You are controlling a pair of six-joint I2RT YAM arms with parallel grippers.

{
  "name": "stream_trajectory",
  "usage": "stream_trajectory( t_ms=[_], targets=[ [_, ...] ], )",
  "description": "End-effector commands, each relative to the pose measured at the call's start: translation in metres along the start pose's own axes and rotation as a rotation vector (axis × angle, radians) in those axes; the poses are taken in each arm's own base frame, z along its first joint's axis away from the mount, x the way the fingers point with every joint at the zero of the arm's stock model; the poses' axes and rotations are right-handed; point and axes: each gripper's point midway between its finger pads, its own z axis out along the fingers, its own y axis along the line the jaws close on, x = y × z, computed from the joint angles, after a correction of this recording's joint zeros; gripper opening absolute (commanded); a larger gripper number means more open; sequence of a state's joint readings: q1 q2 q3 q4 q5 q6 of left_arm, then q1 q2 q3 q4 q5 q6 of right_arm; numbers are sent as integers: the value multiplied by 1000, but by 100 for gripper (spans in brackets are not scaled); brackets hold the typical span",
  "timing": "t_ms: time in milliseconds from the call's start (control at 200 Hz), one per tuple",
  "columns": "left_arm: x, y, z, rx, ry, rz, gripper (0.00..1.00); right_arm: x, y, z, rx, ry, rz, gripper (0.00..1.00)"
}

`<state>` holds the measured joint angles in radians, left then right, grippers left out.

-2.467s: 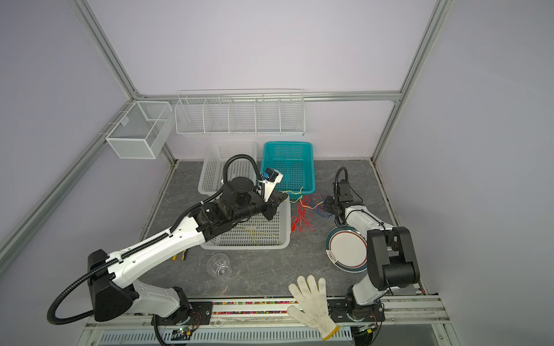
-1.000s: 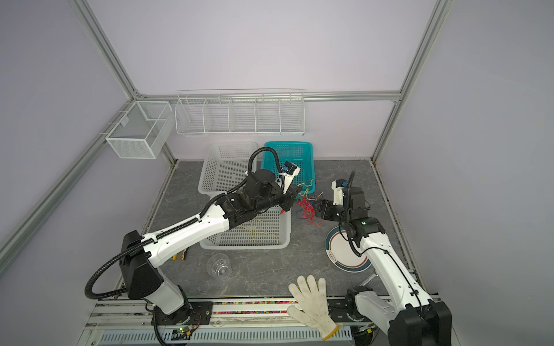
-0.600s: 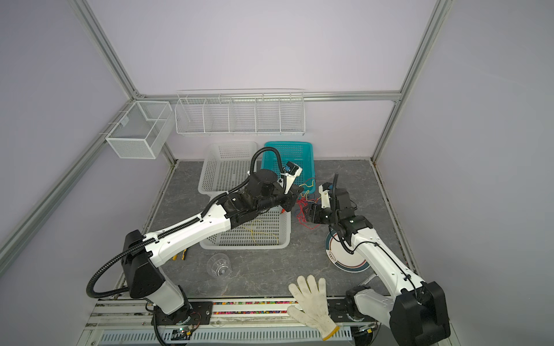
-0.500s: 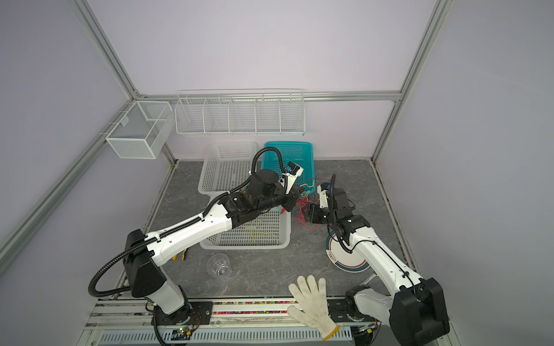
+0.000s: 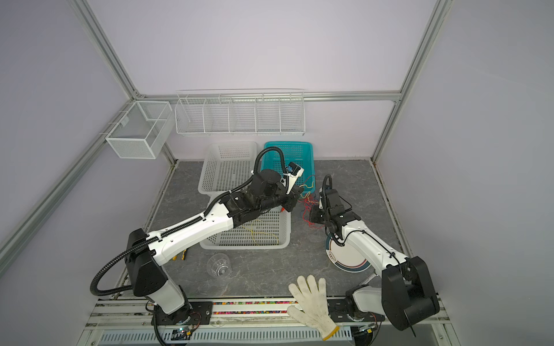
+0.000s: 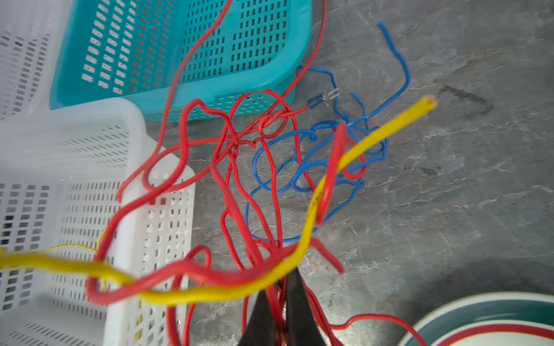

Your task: Untangle the cables

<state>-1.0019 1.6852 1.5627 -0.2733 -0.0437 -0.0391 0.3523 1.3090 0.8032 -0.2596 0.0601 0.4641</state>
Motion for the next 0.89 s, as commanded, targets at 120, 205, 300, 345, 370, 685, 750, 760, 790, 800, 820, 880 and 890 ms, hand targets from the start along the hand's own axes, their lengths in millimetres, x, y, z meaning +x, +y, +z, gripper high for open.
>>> stream_trajectory(
  t_ms=[120, 205, 300, 345, 370, 685, 750, 760, 790, 800, 820, 880, 890],
  targets=[
    [-53, 23, -51, -146, -115, 66, 0, 26, -57, 7, 173, 58, 79, 6],
    [-57, 31, -61, -188, -125, 79, 0, 29, -67, 8, 188, 66, 104, 6],
    [-63, 40, -74, -221, -148, 79, 0, 29, -76, 7, 203, 66, 123, 6],
    [-66, 44, -80, -238, -158, 82, 0, 28, -78, 7, 208, 65, 124, 6],
    [-68, 46, -84, -249, -164, 86, 0, 28, -79, 7, 212, 66, 124, 6],
    [-69, 78, -127, -392, -182, 105, 0, 19, -109, 6, 238, 52, 217, 6],
    [-65, 86, -136, -417, -180, 100, 0, 17, -114, 5, 233, 47, 241, 6],
    [-64, 87, -137, -420, -178, 99, 0, 17, -115, 5, 232, 46, 247, 6],
    [-63, 91, -141, -428, -181, 94, 0, 16, -118, 5, 233, 45, 257, 6],
    [-62, 92, -142, -430, -180, 93, 0, 16, -119, 5, 232, 44, 259, 6],
    [-61, 94, -144, -434, -177, 92, 0, 15, -120, 5, 233, 45, 266, 6],
    [-58, 100, -151, -454, -173, 91, 0, 12, -125, 3, 235, 41, 280, 6],
    [-58, 101, -152, -459, -174, 90, 0, 12, -126, 3, 236, 41, 283, 6]
  ],
)
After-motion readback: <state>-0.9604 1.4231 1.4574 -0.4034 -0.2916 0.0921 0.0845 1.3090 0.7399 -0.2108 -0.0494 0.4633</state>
